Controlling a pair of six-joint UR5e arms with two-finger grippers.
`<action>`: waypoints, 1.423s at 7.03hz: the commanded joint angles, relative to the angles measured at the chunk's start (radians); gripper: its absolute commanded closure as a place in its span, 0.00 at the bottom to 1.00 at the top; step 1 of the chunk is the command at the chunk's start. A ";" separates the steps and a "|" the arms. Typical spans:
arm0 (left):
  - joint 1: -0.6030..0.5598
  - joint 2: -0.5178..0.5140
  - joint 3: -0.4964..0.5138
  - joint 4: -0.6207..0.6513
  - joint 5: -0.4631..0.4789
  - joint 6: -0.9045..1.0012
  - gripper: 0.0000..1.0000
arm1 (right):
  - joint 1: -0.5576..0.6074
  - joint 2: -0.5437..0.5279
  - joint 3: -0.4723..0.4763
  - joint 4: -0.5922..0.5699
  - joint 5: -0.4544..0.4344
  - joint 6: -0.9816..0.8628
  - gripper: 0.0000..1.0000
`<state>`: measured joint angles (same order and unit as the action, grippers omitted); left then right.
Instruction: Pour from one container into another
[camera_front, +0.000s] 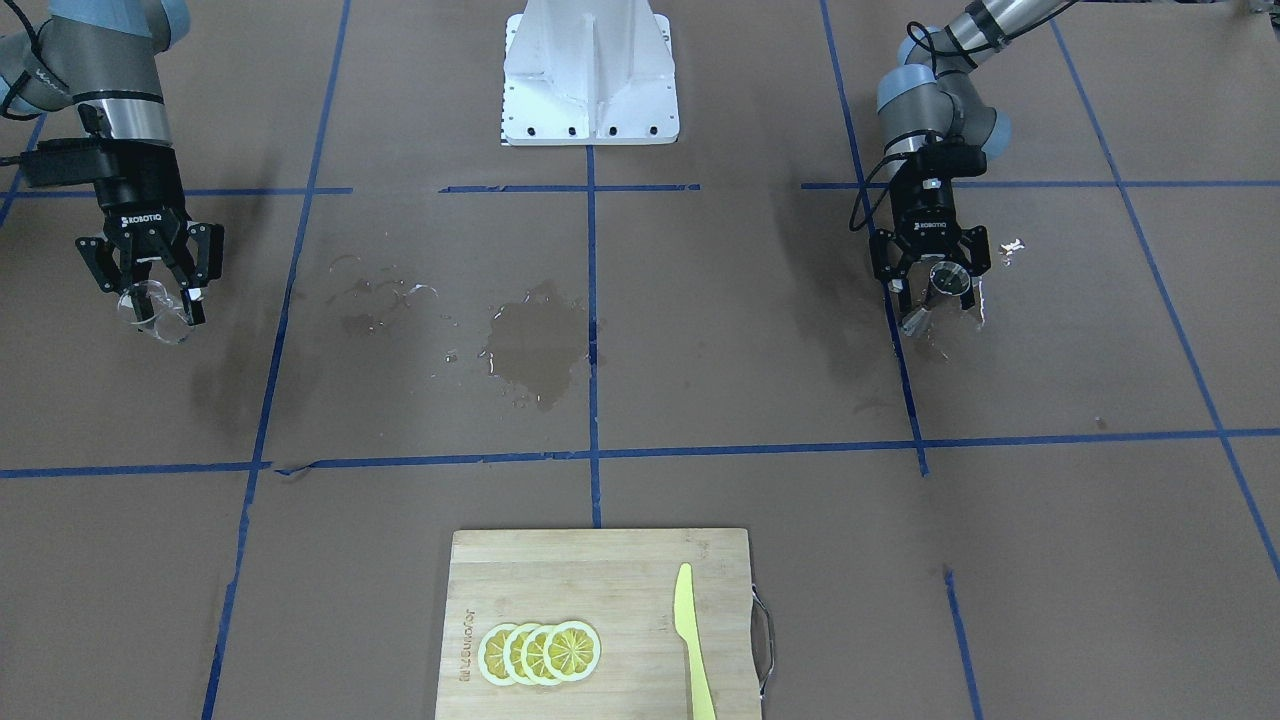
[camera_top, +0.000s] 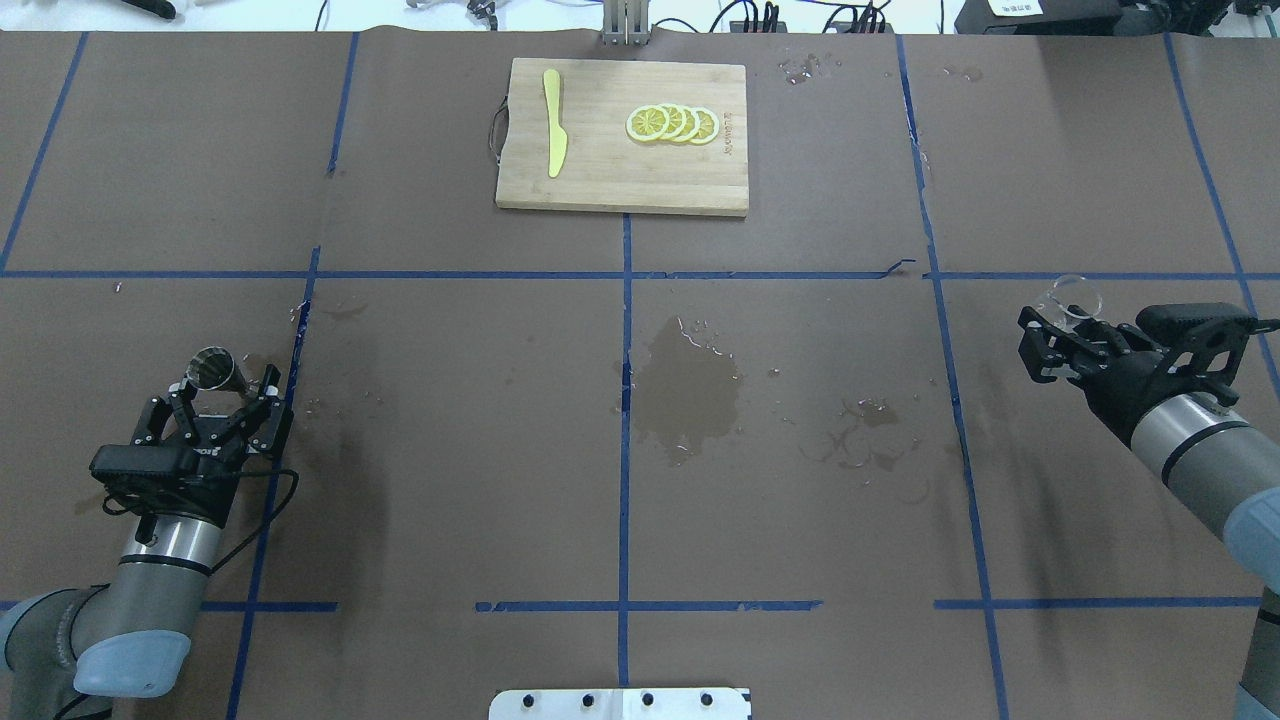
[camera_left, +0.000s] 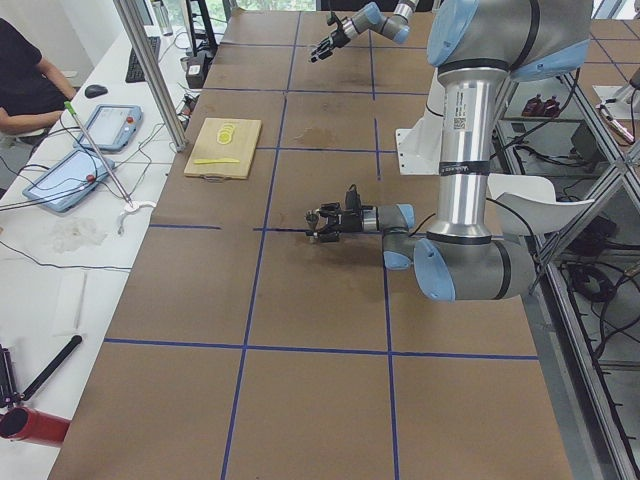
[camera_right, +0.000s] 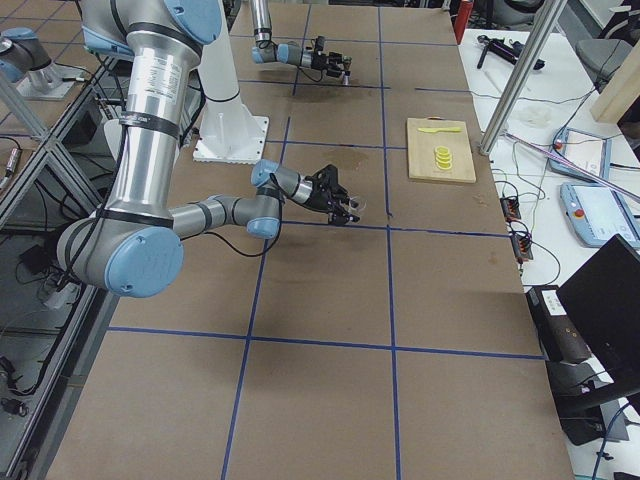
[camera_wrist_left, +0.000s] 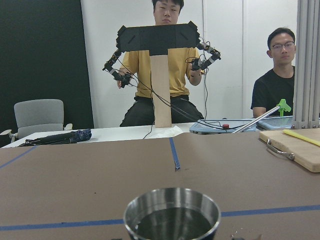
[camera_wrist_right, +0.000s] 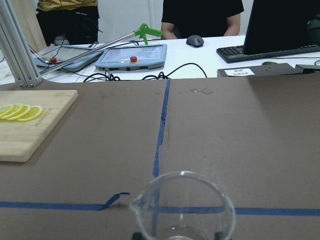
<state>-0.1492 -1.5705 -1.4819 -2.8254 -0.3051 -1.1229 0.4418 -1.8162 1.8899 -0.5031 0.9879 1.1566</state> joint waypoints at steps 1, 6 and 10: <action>-0.003 0.111 -0.126 -0.008 -0.081 0.038 0.00 | 0.002 0.000 0.000 0.000 0.000 0.000 1.00; -0.003 0.115 -0.204 -0.011 -0.291 0.031 0.00 | -0.015 0.000 -0.012 -0.002 -0.038 0.000 1.00; -0.006 0.251 -0.297 -0.005 -0.457 0.031 0.00 | -0.113 0.000 -0.040 -0.003 -0.169 0.002 1.00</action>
<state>-0.1538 -1.3515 -1.7590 -2.8328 -0.7179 -1.0922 0.3590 -1.8162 1.8613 -0.5062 0.8554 1.1576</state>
